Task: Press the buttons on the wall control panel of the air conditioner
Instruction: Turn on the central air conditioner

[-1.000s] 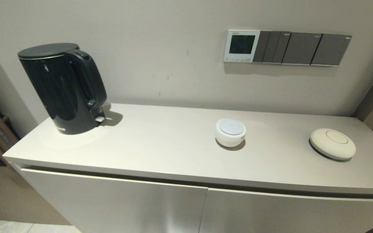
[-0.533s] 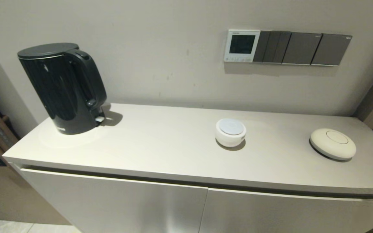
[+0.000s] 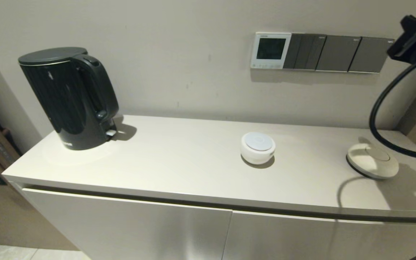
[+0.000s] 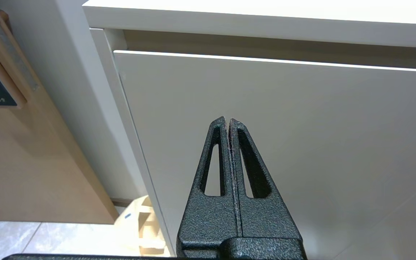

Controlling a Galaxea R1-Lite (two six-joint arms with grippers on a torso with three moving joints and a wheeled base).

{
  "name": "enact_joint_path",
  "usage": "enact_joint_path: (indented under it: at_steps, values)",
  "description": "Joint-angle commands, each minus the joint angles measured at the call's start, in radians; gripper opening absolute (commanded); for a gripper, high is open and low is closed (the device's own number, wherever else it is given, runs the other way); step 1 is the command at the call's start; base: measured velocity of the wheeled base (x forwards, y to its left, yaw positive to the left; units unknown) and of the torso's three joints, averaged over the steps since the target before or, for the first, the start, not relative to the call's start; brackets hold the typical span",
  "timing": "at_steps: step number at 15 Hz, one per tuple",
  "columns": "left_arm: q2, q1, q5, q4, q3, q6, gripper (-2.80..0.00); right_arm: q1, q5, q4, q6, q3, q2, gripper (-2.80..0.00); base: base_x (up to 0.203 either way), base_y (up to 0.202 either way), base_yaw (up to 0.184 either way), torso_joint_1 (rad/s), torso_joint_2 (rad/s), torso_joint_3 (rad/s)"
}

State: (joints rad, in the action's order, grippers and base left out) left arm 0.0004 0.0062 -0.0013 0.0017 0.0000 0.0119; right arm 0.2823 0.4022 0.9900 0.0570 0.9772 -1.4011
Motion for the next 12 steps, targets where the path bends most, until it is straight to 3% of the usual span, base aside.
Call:
enact_joint_path:
  at_steps: [1, 3, 12]
  values:
    - [0.0, 0.0, 0.0, 0.0, 0.0, 0.0, -2.8, 0.088, 0.053, -0.016, -0.003, 0.15, -0.165, -2.8, 0.0, 0.0, 0.0, 0.0, 0.0, 0.0]
    - [0.0, 0.001, 0.0, 0.0, 0.0, 0.0, -2.8, 0.163, 0.089, -0.024, -0.006, 0.226, -0.235, -2.8, 0.0, 0.0, 0.0, 0.0, 0.0, 0.0]
    - [0.0, 0.0, 0.0, 0.0, 0.0, 0.0, -2.8, 0.176, 0.096, -0.016, -0.009, 0.374, -0.475, -2.8, 0.0, 0.0, 0.0, 0.0, 0.0, 0.0]
